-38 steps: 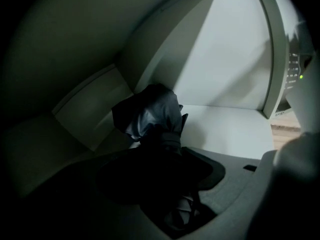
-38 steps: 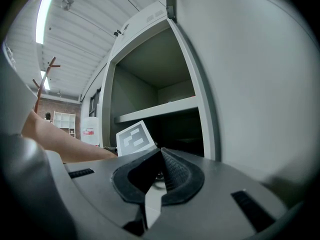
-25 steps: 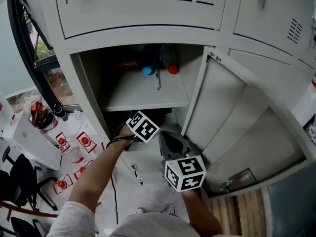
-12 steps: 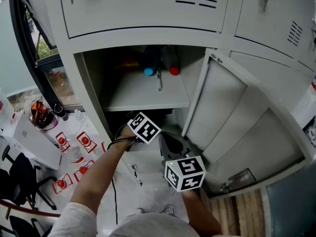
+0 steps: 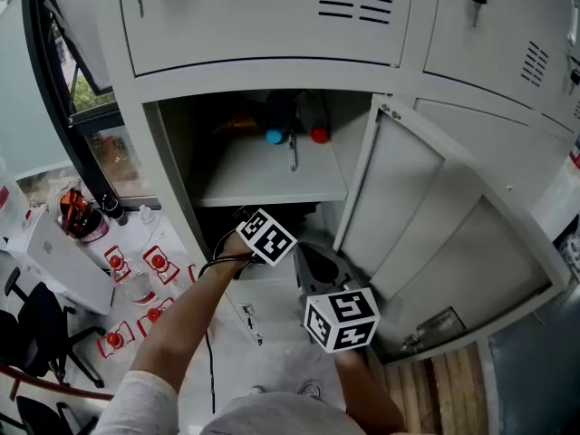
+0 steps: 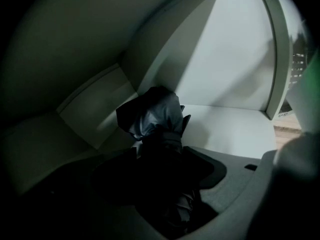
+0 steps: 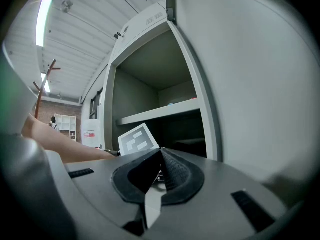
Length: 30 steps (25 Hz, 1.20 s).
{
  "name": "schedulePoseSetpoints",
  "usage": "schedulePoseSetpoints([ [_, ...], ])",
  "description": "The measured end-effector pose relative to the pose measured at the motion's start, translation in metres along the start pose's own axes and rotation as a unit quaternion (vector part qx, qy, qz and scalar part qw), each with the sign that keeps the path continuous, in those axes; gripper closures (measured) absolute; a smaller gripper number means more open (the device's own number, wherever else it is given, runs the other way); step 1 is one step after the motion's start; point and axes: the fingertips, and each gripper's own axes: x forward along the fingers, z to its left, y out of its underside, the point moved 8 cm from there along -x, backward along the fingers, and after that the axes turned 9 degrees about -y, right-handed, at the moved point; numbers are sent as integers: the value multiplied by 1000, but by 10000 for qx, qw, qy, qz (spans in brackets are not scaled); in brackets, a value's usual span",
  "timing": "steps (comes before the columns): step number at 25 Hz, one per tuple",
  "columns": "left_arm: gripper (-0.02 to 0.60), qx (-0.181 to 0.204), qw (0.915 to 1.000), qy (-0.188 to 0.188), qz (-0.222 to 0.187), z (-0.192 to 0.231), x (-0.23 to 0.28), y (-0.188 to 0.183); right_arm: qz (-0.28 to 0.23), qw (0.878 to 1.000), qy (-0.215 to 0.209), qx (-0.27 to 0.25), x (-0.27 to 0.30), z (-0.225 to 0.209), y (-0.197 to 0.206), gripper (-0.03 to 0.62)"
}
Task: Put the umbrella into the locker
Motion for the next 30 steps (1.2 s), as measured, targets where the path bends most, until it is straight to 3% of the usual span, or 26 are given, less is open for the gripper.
schedulePoseSetpoints([
  [9, 296, -10, 9999, -114, -10, -1, -6, -1, -25, 10000, -15, 58, -2, 0, 0, 591],
  [19, 296, -565, 9975, -29, -421, 5, -30, -11, -123, 9998, 56, 119, -7, 1, -2, 591],
  [30, 308, -1363, 9861, 210, -930, 9, -58, -13, -173, 9998, 73, 76, -13, 5, -6, 591],
])
